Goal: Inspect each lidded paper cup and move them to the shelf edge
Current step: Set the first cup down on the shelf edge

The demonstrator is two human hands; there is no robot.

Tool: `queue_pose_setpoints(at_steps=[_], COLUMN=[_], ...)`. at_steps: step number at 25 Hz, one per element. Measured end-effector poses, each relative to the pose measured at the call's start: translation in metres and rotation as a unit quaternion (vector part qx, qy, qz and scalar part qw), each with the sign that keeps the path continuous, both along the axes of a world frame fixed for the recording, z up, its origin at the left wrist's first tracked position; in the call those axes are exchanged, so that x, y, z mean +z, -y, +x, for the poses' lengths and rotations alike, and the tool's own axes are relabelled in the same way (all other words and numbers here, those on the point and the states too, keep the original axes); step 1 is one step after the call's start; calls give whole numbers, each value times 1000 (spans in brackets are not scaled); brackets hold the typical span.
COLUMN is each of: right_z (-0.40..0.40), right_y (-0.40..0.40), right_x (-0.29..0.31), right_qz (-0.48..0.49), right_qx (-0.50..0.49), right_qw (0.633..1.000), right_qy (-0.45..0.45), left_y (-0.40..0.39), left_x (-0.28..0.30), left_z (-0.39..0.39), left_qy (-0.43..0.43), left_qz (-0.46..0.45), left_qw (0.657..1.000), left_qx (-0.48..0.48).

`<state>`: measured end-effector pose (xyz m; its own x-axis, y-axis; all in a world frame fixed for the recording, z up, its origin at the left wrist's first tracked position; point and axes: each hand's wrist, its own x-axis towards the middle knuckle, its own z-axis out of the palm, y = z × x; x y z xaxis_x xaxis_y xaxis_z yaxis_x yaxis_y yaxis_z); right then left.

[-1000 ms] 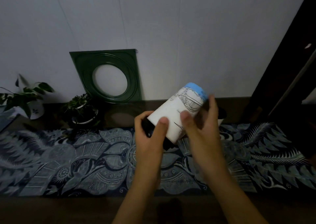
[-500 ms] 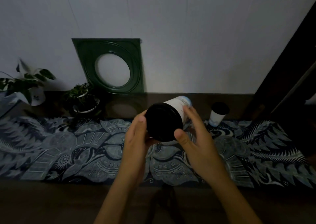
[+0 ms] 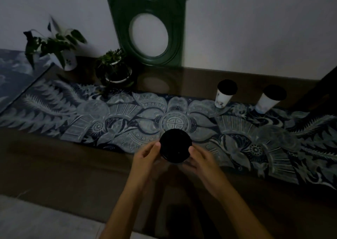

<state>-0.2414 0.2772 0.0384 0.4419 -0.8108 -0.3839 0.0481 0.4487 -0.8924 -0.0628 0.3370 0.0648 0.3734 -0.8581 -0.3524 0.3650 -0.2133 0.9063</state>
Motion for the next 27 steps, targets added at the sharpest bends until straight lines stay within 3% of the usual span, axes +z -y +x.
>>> queue_pose_setpoints(at_steps=[6,13,27], right_z=[30,43,37], right_y=[-26,-41,-46], right_x=[-50,-80,-91], right_qz=[83,129,127], right_qx=[1,0,6], right_qw=[996,990,990], right_qy=[-33,-50,-58], left_y=[-26,-42,-48], left_x=[-57,-100,-111], left_z=[18,32,34], left_qy=[-77,-89,-69], left_qz=[70,140,124], left_qw=[993,984,989], left_qx=[61,66,40])
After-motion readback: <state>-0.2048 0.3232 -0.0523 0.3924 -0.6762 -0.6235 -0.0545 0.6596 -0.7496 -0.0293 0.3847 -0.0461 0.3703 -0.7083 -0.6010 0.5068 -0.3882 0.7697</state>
